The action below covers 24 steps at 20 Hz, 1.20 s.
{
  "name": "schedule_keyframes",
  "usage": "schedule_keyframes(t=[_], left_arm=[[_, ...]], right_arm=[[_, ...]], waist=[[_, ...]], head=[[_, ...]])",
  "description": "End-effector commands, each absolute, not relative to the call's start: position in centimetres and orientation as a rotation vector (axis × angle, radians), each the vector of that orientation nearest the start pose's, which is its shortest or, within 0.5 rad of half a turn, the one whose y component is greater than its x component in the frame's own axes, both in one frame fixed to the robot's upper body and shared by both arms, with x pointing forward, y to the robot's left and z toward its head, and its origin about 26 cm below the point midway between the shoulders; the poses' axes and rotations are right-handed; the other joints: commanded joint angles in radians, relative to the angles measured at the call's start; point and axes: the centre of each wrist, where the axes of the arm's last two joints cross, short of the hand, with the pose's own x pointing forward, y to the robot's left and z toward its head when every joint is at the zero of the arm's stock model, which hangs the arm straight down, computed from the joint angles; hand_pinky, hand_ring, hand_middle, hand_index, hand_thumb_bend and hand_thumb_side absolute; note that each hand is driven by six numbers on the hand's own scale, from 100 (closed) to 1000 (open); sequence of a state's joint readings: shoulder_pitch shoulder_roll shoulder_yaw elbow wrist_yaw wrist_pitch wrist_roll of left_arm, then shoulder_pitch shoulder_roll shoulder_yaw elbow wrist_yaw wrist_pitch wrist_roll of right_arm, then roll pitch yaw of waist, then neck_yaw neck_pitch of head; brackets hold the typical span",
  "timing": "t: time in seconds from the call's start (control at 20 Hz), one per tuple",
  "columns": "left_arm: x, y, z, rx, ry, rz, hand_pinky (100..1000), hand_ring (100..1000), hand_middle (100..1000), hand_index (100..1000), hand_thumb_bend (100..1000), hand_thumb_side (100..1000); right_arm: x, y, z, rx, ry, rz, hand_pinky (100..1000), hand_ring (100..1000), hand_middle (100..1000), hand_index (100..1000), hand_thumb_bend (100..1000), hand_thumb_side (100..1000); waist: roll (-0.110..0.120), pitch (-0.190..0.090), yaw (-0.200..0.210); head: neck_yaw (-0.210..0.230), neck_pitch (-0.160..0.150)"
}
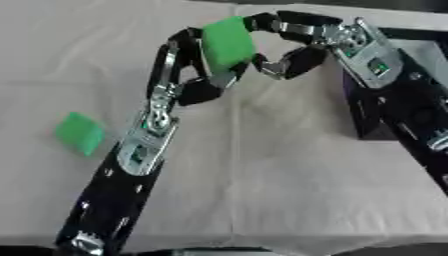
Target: Pick up the objects with one hand, pass them to the other hand, and then place them into the box on the other side of the table.
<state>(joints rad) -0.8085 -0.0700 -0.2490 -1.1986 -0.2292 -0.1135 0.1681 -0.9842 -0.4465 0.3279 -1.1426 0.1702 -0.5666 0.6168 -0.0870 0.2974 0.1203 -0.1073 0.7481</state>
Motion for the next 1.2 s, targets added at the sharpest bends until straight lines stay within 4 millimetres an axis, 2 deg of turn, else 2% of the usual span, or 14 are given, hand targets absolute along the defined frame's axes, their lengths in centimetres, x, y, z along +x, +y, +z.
schedule_keyframes(t=[0.05, 0.25, 0.3, 0.45, 0.85, 0.95, 1.05, 1.2], left_arm=[[41.4, 5.3, 15.8, -0.042, -2.126, -0.469, 350, 241, 185, 382, 100, 118], [41.6, 5.6, 15.7, -0.019, -2.111, -0.447, 350, 239, 182, 380, 100, 118], [41.6, 5.7, 15.7, -0.013, -2.109, -0.444, 349, 238, 181, 379, 100, 118], [41.7, 5.7, 15.8, 0.001, -2.117, -0.449, 349, 235, 178, 377, 100, 116], [41.5, 5.6, 16.1, 0.042, -2.147, -0.486, 343, 218, 153, 357, 100, 107], [41.4, 5.5, 16.2, 0.046, -2.157, -0.493, 344, 218, 153, 357, 100, 107], [41.3, 5.4, 16.2, 0.054, -2.167, -0.501, 343, 219, 153, 358, 100, 107], [41.3, 5.3, 16.3, 0.066, -2.177, -0.511, 342, 218, 153, 358, 100, 106]], right_arm=[[45.6, -21.8, 25.9, 0.040, 2.102, -2.473, 1000, 961, 912, 1000, 152, 448], [45.5, -22.0, 26.4, 0.043, 2.107, -2.446, 1000, 963, 913, 1000, 190, 372], [45.5, -22.0, 26.6, 0.044, 2.105, -2.438, 1000, 964, 912, 1000, 206, 318], [45.3, -22.1, 27.6, 0.060, 2.111, -2.397, 1000, 962, 907, 1000, 247, 297], [44.7, -22.9, 29.9, 0.156, 2.118, -2.319, 1000, 956, 892, 1000, 390, 405], [44.5, -22.7, 30.3, 0.181, 2.113, -2.298, 1000, 956, 893, 1000, 457, 428], [44.2, -22.4, 30.6, 0.203, 2.097, -2.285, 1000, 955, 893, 1000, 457, 483], [44.1, -22.0, 30.4, 0.215, 2.085, -2.290, 1000, 956, 893, 1000, 457, 479]], waist=[[0.004, -0.020, -0.005], [0.005, -0.021, -0.008], [0.005, -0.021, -0.009], [0.006, -0.023, -0.010], [0.005, -0.025, -0.014], [0.004, -0.024, -0.013], [0.003, -0.024, -0.012], [0.001, -0.024, -0.009]], head=[[0.003, 0.006], [0.004, 0.004], [0.005, 0.005], [0.008, 0.005], [0.014, 0.002], [0.015, 0.004], [0.015, 0.005], [0.013, 0.004]])
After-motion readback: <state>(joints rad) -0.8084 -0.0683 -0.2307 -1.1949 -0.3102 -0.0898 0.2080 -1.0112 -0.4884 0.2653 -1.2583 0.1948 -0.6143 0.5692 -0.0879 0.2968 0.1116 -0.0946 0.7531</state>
